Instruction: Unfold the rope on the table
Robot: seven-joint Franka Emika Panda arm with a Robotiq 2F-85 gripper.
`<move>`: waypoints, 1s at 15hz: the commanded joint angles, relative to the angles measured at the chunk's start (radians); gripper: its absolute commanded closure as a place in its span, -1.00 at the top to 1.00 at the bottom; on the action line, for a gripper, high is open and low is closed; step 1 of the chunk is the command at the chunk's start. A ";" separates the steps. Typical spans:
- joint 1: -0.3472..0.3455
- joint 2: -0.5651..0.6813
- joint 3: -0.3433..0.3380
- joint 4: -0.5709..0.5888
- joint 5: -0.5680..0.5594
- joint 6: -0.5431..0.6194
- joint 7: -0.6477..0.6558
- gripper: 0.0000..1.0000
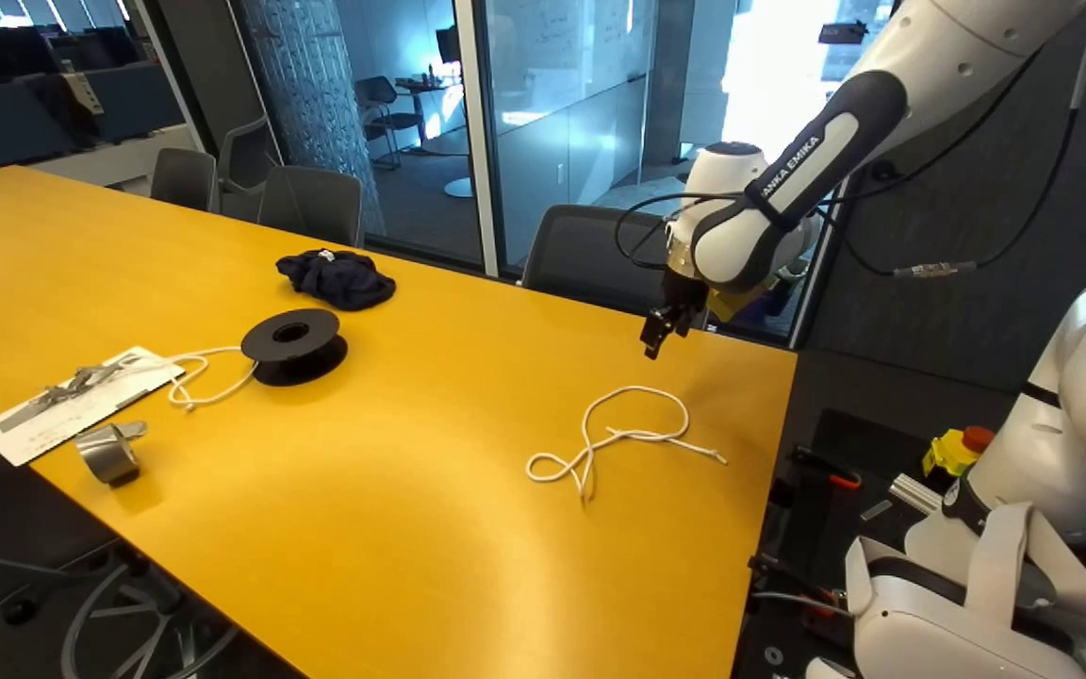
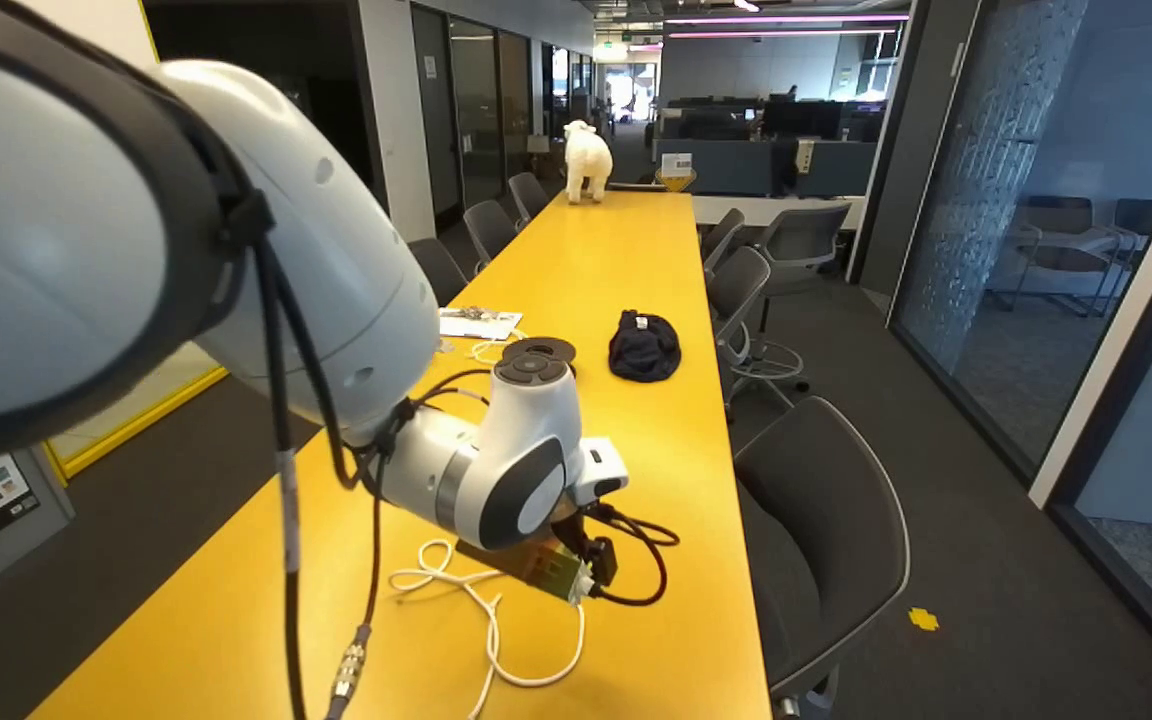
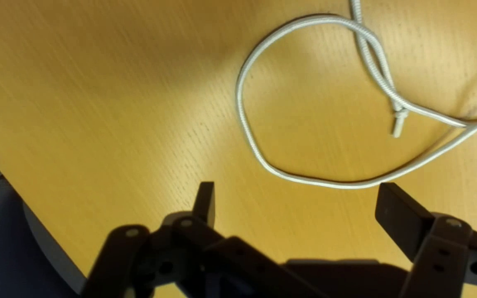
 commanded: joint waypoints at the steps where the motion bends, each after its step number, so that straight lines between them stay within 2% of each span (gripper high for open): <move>1: -0.021 0.159 -0.032 0.063 -0.074 0.115 0.050 1.00; 6: -0.003 0.303 -0.078 0.130 -0.082 0.141 0.071 1.00; 12: -0.053 0.355 -0.012 0.170 -0.011 0.117 0.028 1.00; 15: -0.055 0.370 0.000 0.174 -0.001 0.118 0.030 1.00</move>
